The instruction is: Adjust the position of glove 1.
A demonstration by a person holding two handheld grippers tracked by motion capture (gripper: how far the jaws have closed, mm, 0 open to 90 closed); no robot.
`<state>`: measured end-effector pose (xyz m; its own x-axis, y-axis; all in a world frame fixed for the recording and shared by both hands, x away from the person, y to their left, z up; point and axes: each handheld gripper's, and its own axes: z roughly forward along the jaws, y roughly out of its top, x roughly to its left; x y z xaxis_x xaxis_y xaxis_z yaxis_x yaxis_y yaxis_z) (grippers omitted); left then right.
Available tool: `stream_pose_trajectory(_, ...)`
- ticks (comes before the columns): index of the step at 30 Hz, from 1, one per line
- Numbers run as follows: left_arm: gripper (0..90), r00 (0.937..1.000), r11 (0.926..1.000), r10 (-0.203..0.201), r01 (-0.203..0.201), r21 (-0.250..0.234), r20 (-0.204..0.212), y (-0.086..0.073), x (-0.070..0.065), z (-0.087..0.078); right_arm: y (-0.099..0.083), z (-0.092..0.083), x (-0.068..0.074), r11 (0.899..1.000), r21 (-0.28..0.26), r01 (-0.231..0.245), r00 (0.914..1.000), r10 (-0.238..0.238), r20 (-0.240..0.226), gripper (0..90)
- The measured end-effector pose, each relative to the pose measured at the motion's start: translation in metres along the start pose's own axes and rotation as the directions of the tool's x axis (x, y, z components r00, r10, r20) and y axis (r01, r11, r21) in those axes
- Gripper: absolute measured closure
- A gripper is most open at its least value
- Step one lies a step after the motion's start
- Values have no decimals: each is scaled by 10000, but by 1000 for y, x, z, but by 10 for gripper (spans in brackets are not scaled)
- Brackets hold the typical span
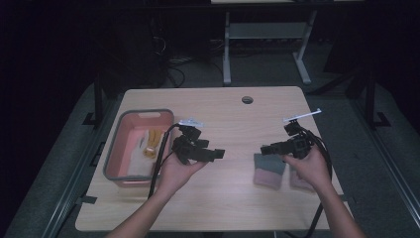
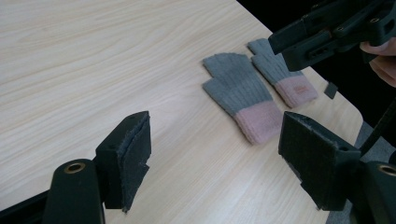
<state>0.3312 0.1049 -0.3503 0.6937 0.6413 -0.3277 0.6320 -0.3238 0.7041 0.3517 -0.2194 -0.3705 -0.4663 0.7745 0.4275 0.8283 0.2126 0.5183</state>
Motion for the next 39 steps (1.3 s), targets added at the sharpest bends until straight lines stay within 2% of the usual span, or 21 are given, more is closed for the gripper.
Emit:
stream_pose_trajectory(15,241,9992,9996,266,-270,110,304,0,-16,16,-23,-9,-27,9996,196,-209,9965,192,810,404)
stream_pose_trajectory(27,241,9983,9991,380,-387,148,439,-1,-26,26,-43,-13,-48,9969,367,-691,9893,638,1310,404)
stream_pose_trajectory(39,241,9972,9982,498,-515,305,550,-3,-30,32,-68,-19,-74,9905,438,-1304,9740,1197,1925,420)
